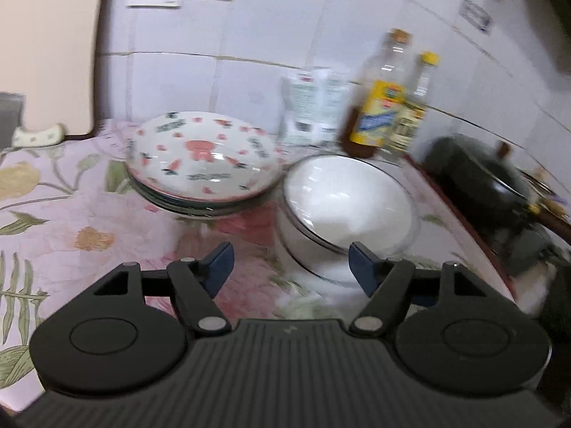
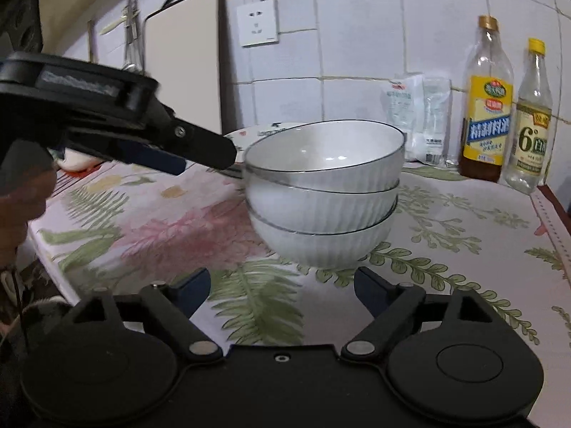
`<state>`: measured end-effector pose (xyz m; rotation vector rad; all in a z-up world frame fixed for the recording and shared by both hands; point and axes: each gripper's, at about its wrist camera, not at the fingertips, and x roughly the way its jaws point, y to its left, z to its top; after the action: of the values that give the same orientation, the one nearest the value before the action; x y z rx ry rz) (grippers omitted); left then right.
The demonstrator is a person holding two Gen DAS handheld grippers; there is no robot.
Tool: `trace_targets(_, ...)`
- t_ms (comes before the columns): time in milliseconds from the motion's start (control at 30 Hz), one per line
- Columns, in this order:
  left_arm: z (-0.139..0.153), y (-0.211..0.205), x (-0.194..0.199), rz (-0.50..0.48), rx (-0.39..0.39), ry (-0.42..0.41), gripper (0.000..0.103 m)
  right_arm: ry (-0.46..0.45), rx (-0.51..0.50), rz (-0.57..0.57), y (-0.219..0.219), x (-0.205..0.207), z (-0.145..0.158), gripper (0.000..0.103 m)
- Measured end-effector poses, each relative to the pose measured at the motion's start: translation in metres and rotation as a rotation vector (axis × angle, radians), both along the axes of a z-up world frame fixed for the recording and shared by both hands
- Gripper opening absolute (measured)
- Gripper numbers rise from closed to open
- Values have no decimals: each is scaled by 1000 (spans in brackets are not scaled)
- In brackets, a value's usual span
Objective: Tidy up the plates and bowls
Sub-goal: 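Grasp the rim of the three nested bowls with the right gripper, then lift the nested bowls and carry them over the LOVELY BEAR plate stack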
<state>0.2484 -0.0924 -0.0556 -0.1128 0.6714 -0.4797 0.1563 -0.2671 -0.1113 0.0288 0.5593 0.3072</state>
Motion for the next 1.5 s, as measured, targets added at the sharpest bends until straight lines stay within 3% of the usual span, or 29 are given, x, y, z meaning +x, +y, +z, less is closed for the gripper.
trace_targets(267,-10,-9,37,63,-138,86,70,-8,24,-55,-6,23,-6,99)
trace_targets(467,-36,-10,49,106,-127,122,72,32,55,-91,-7,42,-10,99)
trace_targets(667,-52,-8,58,82,-216,184,72,46,102,-88,-9,51,-14,100)
trace_targets(900,-61,-9,64,45,-307,256,56,52,97,-79,-6,60,-14,101)
trace_targets(1500,-56,-16,46,35,-214,176,45,19,35,-76,2,56,-11,101)
